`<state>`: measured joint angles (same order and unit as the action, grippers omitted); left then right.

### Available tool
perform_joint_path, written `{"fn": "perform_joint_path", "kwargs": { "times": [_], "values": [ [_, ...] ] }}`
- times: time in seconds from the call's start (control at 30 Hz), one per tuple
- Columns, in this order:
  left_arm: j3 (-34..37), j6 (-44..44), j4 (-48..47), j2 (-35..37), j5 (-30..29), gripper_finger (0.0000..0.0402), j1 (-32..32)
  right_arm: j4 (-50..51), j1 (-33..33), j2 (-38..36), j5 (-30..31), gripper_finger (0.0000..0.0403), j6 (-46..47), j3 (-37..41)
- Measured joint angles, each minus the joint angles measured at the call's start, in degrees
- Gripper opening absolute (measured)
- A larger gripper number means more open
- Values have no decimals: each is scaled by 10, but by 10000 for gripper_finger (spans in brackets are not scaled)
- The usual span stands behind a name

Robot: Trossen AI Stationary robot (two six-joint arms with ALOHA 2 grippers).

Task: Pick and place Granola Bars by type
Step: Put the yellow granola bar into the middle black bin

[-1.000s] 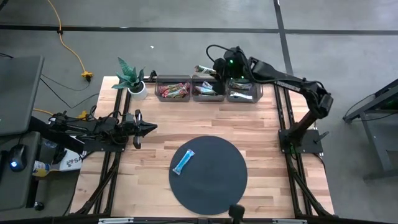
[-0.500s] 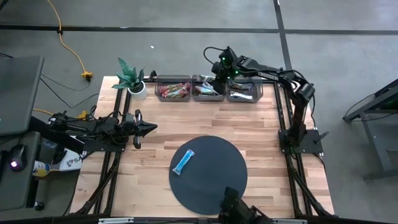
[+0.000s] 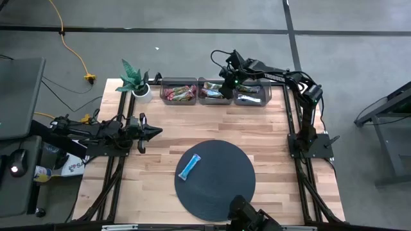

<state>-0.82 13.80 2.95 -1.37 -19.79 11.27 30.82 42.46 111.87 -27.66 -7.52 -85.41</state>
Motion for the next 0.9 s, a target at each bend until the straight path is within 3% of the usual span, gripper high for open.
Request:
{"fn": "perform_joint_path", "kwargs": {
  "times": [0.27, 0.9],
  "values": [
    [0, 0, 0, 0, 0, 1, 0, 0, 0, 0, -57, 57, 26, 0],
    [0, 0, 0, 0, 0, 1, 0, -13, 0, 0, -7, 58, 11, 0]
  ]
}}
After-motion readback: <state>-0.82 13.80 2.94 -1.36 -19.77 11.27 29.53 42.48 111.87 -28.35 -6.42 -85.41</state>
